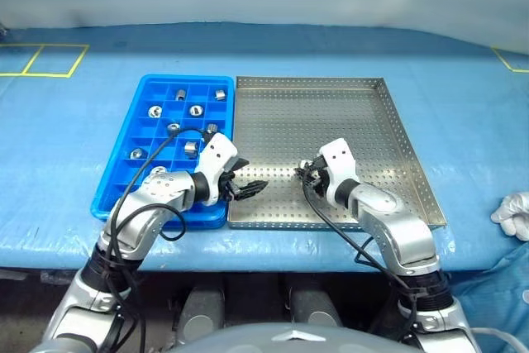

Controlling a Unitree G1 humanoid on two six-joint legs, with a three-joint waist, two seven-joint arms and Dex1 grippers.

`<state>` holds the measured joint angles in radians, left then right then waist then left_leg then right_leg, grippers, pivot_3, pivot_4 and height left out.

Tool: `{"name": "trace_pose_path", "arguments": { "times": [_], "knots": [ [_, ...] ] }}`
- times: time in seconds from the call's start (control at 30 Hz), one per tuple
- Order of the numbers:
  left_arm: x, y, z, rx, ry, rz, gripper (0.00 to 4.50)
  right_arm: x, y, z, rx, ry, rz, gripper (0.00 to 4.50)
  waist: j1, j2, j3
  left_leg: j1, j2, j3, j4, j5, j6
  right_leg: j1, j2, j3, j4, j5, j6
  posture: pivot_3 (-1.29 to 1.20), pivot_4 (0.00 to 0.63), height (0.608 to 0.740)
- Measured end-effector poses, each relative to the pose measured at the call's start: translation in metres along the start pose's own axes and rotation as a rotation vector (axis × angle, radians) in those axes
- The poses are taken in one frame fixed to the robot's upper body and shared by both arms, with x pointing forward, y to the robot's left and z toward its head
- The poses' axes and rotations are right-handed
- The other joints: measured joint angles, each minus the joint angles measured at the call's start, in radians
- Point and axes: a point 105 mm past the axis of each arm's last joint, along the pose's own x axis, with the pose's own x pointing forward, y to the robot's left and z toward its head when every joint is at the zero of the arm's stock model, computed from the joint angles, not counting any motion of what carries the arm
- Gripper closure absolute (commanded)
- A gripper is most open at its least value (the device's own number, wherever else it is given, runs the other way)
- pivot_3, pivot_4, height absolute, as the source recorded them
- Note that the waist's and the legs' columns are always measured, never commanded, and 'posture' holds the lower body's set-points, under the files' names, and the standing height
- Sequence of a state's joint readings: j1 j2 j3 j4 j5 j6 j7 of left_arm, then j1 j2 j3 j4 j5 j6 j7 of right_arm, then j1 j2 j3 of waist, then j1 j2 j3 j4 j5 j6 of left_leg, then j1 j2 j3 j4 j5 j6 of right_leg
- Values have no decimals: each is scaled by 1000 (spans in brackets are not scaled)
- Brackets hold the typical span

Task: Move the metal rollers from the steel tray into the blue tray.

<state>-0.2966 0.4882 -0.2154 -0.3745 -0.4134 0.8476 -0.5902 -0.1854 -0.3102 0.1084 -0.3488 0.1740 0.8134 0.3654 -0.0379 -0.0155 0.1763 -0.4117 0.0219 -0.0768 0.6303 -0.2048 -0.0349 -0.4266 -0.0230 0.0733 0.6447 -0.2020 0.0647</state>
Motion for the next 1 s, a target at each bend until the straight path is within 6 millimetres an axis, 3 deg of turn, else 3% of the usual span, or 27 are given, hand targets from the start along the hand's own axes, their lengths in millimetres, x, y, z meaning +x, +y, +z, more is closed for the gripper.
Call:
{"name": "trace_pose_path", "arguments": {
  "times": [0.17,0.37,0.6,0.87,0.9,1.0],
  "knots": [
    [-28,19,9,-2,-24,112,784,4,16,37,-55,-105,75,2803,0,0,0,0,1,-1,0,0,0,0,1,-1,0,0,0,121,150,740],
    [-79,59,14,-15,-48,394,784,22,67,72,-106,-209,259,2803,15,-1,0,0,2,-2,-3,0,0,0,1,-3,0,-1,-2,183,150,740],
    [-90,60,0,-38,-9,463,784,42,111,67,-146,-176,424,2803,51,-2,1,0,1,-2,-2,0,-1,0,1,-3,0,-1,-2,229,150,740],
    [-85,52,-1,-35,-4,455,784,53,116,58,-154,-139,472,2803,70,-2,1,0,1,-2,-3,1,-1,0,1,-4,0,-1,-3,233,150,740],
    [-84,52,-1,-34,-3,451,784,53,116,59,-161,-141,480,2039,70,-2,1,0,1,-3,-3,1,-1,0,1,-4,0,-1,-3,232,150,740],
    [-82,51,-1,-31,-2,445,784,52,117,59,-172,-145,492,1176,72,-2,1,0,2,-3,-3,1,-1,0,1,-4,0,-1,-3,229,150,740]
  ]
}}
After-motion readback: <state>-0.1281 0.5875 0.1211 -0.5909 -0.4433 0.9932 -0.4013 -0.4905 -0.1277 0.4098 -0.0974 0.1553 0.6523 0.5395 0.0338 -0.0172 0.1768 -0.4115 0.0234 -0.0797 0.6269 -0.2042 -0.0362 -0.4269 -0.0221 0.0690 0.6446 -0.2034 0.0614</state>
